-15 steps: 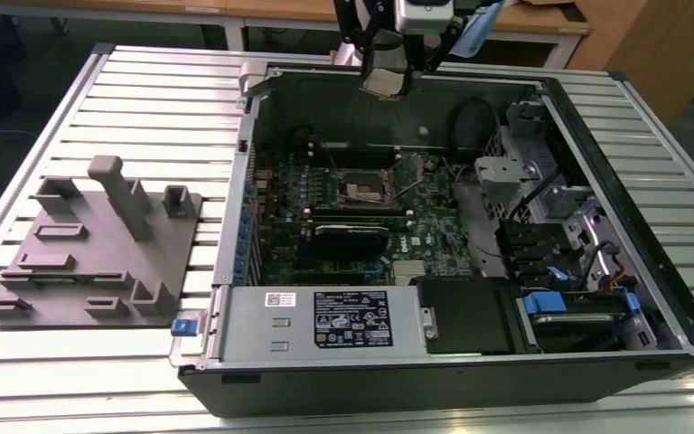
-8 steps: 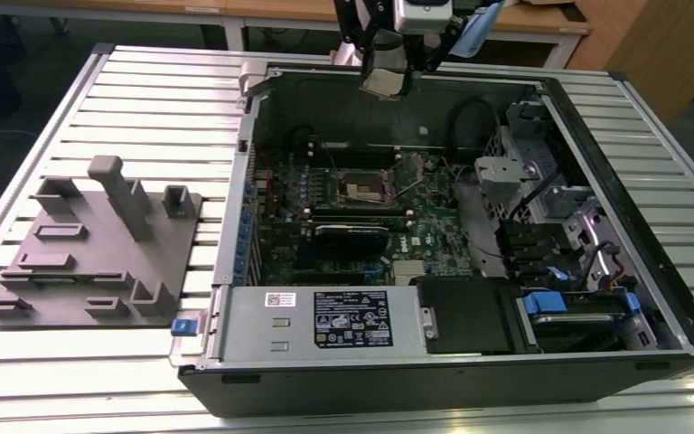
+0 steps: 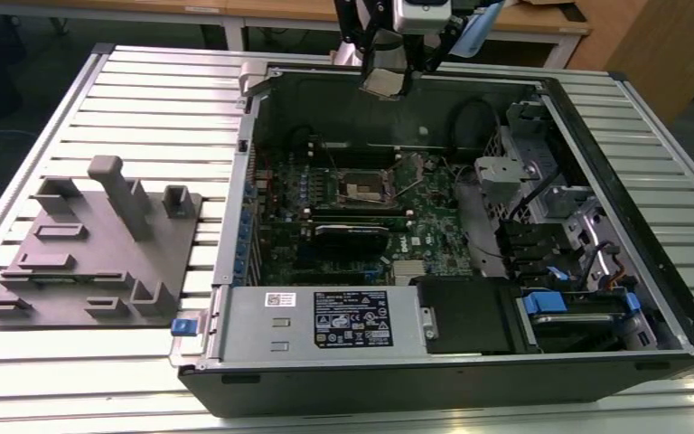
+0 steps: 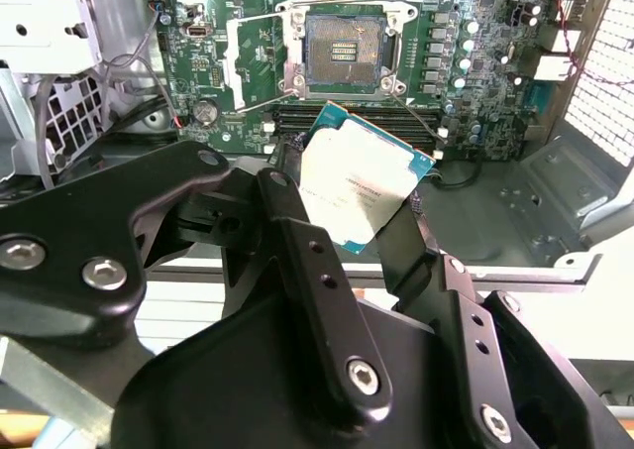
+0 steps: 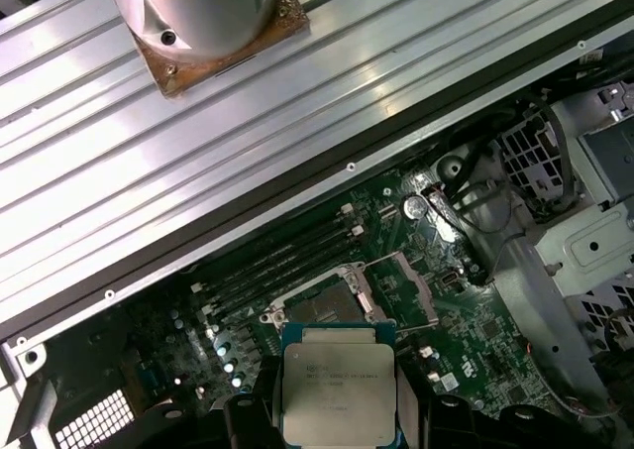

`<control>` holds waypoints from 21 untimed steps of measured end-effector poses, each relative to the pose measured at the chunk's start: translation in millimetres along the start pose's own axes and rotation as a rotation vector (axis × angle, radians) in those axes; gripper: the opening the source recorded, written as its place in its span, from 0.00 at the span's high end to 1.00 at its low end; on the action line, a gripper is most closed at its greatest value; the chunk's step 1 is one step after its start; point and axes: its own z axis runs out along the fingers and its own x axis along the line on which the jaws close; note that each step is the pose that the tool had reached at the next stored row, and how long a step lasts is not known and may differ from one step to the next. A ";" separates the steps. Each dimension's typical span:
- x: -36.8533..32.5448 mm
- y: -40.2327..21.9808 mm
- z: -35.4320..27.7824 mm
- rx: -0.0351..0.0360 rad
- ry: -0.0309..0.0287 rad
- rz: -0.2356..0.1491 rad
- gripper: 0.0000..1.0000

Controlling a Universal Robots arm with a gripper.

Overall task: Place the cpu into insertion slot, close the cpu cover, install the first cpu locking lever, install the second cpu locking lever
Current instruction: 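Place the cpu into insertion slot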

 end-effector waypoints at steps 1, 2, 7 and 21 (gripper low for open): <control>0.0 0.0 0.0 0.0000 -0.0001 0.001 0.46; 0.0 0.0 0.0 0.0000 -0.0002 0.002 0.46; 0.0 0.0 0.0 -0.0001 -0.0005 0.005 0.46; 0.0 0.0 0.0 -0.0002 -0.0009 0.010 0.46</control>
